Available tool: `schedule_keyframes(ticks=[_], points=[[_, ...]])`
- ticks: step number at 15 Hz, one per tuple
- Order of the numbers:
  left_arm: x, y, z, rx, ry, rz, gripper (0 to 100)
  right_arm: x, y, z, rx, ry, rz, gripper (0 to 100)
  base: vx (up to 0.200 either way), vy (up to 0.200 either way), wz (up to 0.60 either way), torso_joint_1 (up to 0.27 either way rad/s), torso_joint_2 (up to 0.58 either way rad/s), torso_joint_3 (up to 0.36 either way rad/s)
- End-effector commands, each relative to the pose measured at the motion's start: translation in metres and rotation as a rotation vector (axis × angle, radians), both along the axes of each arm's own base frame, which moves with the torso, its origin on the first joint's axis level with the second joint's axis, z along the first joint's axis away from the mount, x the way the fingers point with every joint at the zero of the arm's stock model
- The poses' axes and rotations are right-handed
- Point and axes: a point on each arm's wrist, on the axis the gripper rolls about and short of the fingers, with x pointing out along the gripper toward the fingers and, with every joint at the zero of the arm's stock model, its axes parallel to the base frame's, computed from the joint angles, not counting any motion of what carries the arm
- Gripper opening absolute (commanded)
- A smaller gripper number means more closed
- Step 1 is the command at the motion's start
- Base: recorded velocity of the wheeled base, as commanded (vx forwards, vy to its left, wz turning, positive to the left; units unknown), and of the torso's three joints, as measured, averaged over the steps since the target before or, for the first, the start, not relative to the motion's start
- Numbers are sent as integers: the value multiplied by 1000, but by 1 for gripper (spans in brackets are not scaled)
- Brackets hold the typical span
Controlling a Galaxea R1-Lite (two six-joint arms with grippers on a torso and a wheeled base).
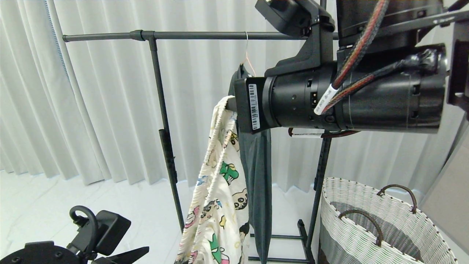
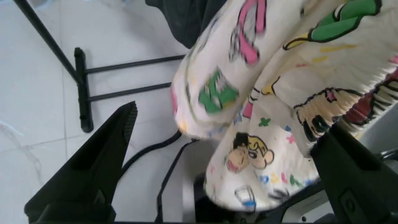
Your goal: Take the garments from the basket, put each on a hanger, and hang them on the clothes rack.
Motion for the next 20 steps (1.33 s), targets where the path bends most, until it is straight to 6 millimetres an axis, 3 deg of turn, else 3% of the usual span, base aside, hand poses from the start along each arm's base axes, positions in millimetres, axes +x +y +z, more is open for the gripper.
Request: schedule_keyframes(ticks=[1,2,3,6,8,12,14,15,16,18,20], points=[[-3,3,1,-8,-7,-1,100,-2,-4,3,5,-2,-2,0,0,0,0,0,0,0],[-3,3,2,-15,-15,-2,100,-3,-7,3,-1,1,-4,0,0,0,0,0,0,0],[-4,4,6,-23,-34,-9,0,-2,-11,4,-4,2,-13,0,0,0,0,0,0,0],[-8,11,16,98,-194,-39,0,2,-43,-3,-72,16,-136,0,0,0,0,0,0,0],[-7,11,41,95,-300,-62,0,-6,-76,-8,-114,41,-183,0,0,0,0,0,0,0],[13,-7,153,65,-259,-59,0,-40,-130,-14,-169,29,-174,0,0,0,0,0,0,0],[17,-17,213,-58,-229,-117,0,-48,-143,-1,-147,-23,-171,0,0,0,0,0,0,0],[18,-19,226,-94,-221,-131,0,-47,-146,5,-133,-36,-180,0,0,0,0,0,0,0],[18,-24,254,-168,-201,-160,0,-44,-151,17,-110,-62,-210,0,0,0,0,0,0,0],[15,-27,281,-227,-164,-210,0,-32,-157,38,-90,-125,-265,0,0,0,0,0,0,0],[15,-28,281,-224,-142,-234,0,-29,-160,49,-78,-152,-272,0,0,0,0,0,0,0]])
